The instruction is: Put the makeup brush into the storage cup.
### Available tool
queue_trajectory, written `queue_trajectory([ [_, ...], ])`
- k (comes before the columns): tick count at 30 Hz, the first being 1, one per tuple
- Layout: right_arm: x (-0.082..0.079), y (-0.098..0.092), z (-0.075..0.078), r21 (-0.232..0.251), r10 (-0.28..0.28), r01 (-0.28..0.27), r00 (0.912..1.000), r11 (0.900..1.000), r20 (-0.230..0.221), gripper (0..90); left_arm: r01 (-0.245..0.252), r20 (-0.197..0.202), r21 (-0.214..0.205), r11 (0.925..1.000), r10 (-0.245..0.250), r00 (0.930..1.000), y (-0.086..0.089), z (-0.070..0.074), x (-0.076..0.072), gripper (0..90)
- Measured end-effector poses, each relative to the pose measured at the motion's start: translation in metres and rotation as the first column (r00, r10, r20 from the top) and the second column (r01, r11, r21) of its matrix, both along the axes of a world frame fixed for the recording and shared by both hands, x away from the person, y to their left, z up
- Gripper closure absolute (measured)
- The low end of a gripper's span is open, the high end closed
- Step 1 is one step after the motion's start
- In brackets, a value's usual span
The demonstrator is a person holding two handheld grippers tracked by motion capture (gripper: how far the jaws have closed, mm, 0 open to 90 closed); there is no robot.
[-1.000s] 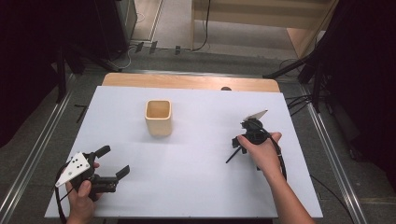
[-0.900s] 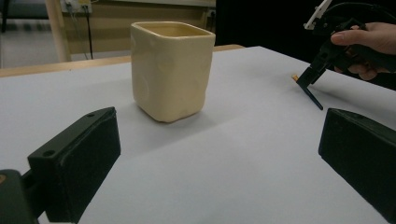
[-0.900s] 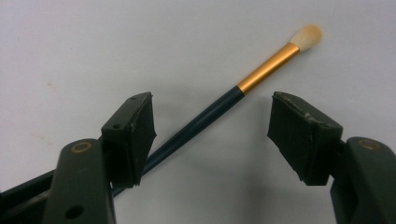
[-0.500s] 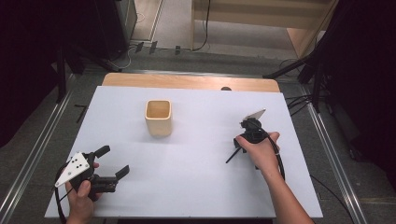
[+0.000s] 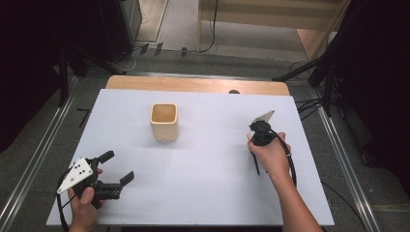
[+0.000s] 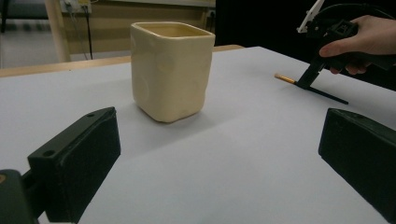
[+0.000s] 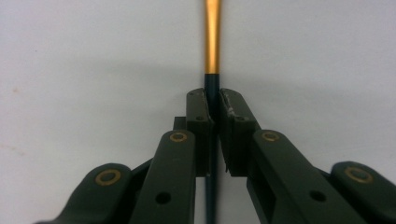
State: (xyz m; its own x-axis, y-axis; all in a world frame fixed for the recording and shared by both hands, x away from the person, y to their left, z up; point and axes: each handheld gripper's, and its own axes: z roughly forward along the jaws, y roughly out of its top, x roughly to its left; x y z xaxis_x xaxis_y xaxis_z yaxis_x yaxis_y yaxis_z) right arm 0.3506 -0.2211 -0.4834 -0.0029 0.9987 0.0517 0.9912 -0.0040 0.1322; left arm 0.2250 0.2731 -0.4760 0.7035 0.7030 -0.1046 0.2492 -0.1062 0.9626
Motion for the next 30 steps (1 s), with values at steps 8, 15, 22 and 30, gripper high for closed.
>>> queue_trajectory([
  [8,0.0,0.0,0.0,-0.004,0.018,-0.018,0.9998,0.9998,0.001,84.3,0.004,-0.002,0.001,1.0,-0.004,1.0,-0.002,0.0,0.0,0.0],
  [15,-0.005,-0.005,-0.001,0.03,0.01,-0.011,0.9988,0.9995,0.048,84.4,0.008,-0.004,0.004,1.0,-0.008,1.0,-0.005,-0.001,0.001,0.0],
  [22,-0.012,-0.01,0.008,0.057,-0.004,-0.005,0.9878,0.9984,0.156,84.4,0.01,-0.005,0.0,1.0,-0.01,0.9999,-0.009,-0.001,0.004,0.0],
  [30,-0.023,-0.011,0.022,0.115,-0.007,-0.025,0.9615,0.9931,0.275,84.4,0.019,0.01,0.003,0.9998,-0.019,0.9998,-0.021,0.004,0.01,0.0],
])
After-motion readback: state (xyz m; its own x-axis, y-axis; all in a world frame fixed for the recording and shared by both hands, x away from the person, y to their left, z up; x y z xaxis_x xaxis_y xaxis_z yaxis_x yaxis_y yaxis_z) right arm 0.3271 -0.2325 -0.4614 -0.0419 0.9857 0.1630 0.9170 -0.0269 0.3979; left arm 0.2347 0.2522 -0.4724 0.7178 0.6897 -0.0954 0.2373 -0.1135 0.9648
